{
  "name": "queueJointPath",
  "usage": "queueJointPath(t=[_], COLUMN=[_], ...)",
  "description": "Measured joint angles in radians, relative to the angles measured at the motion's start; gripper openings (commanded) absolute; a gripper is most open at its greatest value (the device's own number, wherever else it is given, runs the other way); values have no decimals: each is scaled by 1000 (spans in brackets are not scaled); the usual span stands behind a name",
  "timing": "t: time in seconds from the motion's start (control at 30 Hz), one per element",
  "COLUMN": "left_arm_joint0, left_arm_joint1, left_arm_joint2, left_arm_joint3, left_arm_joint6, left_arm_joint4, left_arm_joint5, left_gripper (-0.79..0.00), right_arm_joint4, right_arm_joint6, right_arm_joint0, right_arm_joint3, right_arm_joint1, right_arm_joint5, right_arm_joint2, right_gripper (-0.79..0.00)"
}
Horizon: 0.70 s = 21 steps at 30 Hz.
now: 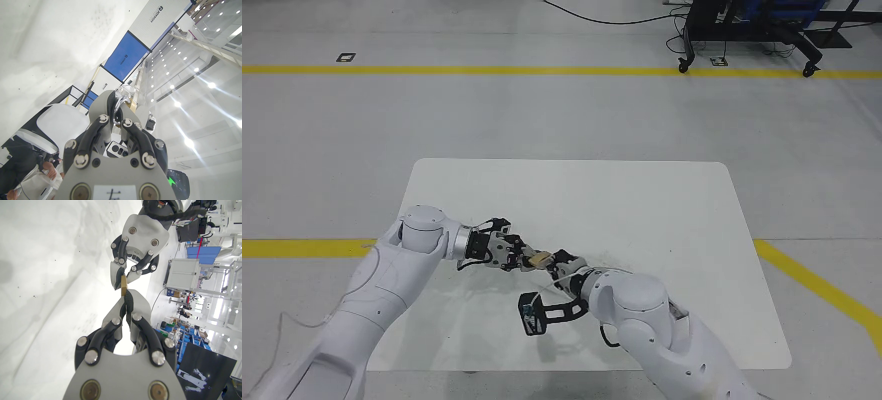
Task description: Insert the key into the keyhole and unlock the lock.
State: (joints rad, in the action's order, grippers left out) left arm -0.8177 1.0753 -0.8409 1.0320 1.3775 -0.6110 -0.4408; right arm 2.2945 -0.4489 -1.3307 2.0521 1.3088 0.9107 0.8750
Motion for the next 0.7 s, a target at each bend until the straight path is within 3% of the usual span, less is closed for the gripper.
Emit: queueJointPath(t=[0.27, 0.4, 0.7], left_arm_joint0=[0, 0, -13], left_arm_joint1=[1, 1, 2], left_arm_joint2=[-4, -13, -40], left_arm_joint3=[-7, -16, -23], left_arm_joint6=[-13, -28, -80], left_arm_joint4=[-14, -26, -81], left_arm_joint5=[-6, -9, -19], left_gripper=[-785, -785, -785], right_arm_joint4=[-49, -149, -146], right_arm_joint6=[-10, 38, 38], right_arm_joint0=[-14, -44, -44], right_arm_joint3=[24, 58, 58], right_arm_joint1=[2, 2, 2], right_arm_joint5=[-31, -91, -91], right_arm_joint2=[20, 66, 67], right_gripper=[0, 0, 0])
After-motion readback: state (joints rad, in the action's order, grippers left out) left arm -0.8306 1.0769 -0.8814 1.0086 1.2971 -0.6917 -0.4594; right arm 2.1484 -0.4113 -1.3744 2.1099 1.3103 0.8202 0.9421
